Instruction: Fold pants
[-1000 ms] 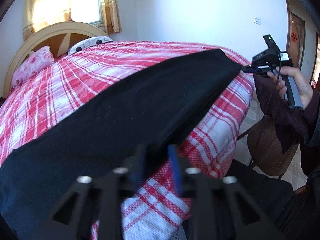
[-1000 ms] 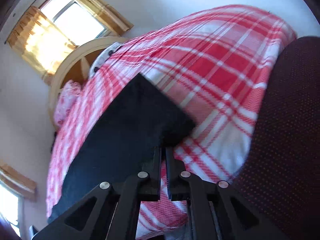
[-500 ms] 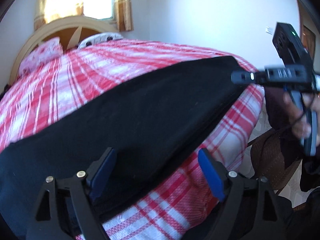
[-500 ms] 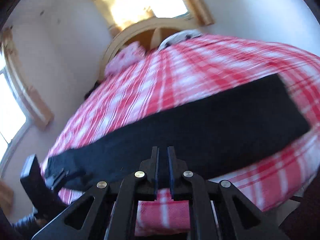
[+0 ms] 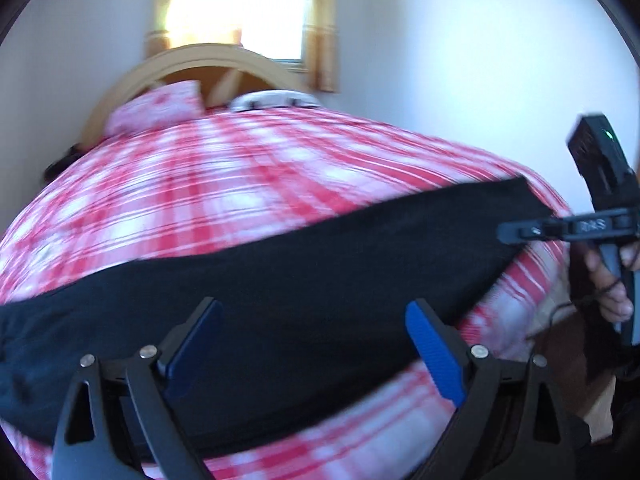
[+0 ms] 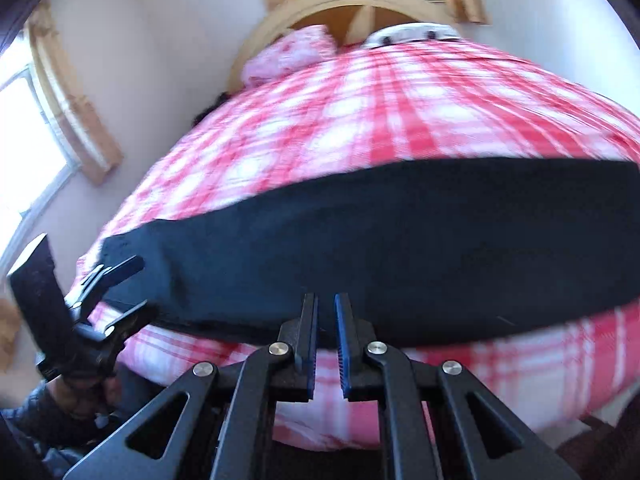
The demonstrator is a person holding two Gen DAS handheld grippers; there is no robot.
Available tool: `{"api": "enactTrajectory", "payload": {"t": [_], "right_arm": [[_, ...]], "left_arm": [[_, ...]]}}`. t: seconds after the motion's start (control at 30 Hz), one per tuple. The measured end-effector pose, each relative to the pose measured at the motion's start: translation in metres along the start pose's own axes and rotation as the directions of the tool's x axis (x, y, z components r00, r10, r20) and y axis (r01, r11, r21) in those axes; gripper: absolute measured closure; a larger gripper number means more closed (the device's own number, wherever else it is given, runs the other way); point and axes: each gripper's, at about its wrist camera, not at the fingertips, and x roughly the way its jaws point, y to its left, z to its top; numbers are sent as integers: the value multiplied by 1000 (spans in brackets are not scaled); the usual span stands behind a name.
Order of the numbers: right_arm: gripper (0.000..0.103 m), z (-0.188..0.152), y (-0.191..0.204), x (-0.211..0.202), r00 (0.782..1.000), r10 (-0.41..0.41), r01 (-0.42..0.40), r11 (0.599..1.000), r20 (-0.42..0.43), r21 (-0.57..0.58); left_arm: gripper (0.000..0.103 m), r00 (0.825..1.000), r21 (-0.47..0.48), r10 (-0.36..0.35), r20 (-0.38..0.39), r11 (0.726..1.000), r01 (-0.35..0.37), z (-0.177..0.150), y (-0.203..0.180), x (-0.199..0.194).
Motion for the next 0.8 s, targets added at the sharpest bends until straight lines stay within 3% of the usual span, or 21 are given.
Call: {"api": "enactTrajectory", "payload": {"t": [0.13, 0.3, 0.43, 0.53, 0.7, 0.73, 0.8], "right_arm": [[94, 30, 35, 26, 986, 161, -161, 987, -43, -4], [94, 77, 85, 80, 939, 320, -319, 947, -128, 29], [94, 103, 119, 132, 905, 374, -363, 927, -204, 91], [94, 116, 138, 174, 872, 416, -390, 909, -258, 148], [94, 126, 158, 239, 769, 514, -421, 855, -379, 304], [94, 127, 162, 247, 763, 509, -409, 858, -399, 311], [94, 130, 167, 260, 777, 468, -367, 880, -422, 300]], "left_arm": [[7, 989, -116, 149, 3, 982, -147, -4, 58, -13], [7, 965, -228, 260, -40, 938, -263, -15, 105, -14], [7, 965, -263, 239, -104, 929, -258, -28, 114, -2], [6, 963, -235, 241, -122, 935, -264, -37, 112, 2], [2, 963, -219, 237, -130, 940, -261, -38, 111, 1], [2, 962, -220, 240, -126, 939, -263, -39, 111, 0], [1, 962, -217, 244, -122, 940, -265, -40, 110, 1]]}}
